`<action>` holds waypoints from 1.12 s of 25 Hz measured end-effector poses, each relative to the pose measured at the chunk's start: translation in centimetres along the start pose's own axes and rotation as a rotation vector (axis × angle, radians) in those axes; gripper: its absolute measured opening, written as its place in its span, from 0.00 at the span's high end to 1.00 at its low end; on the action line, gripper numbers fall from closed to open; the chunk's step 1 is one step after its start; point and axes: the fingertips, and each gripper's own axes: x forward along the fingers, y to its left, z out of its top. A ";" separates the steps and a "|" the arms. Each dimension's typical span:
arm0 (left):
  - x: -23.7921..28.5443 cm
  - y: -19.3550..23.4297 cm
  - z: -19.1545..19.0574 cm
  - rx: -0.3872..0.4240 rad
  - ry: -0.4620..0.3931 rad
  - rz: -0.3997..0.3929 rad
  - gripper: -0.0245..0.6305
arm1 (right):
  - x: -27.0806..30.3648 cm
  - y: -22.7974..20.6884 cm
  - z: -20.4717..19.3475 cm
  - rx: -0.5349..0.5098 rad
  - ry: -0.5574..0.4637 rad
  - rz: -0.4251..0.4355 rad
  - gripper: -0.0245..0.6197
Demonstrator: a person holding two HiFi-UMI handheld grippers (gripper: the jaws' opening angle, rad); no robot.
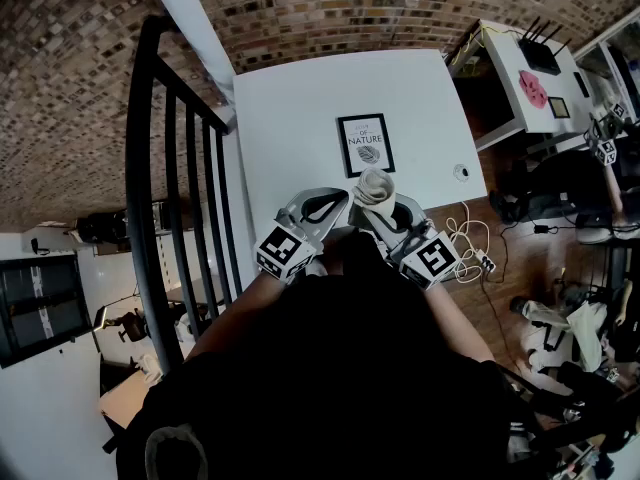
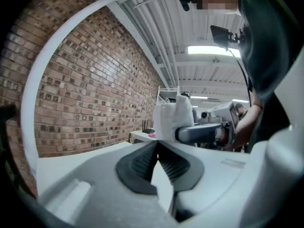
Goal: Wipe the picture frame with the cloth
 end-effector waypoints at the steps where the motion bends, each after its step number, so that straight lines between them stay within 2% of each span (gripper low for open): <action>1: 0.6 0.5 0.3 -0.005 -0.001 0.008 0.96 | 0.3 -0.9 0.2 -0.001 0.003 0.005 0.82; 6: 3.8 3.0 1.3 -0.009 0.014 0.047 0.96 | 2.1 -5.7 1.4 -0.021 0.007 0.057 0.82; 16: 10.2 9.6 2.8 -0.017 0.044 0.197 0.96 | 5.1 -15.4 1.3 -0.027 0.047 0.157 0.82; 24: 14.5 11.3 1.5 -0.025 0.112 0.300 0.96 | 6.6 -23.3 -3.6 -0.003 0.177 0.192 0.82; 28: 15.6 11.8 0.7 -0.048 0.126 0.343 0.96 | 9.1 -25.8 -5.8 -0.001 0.227 0.215 0.82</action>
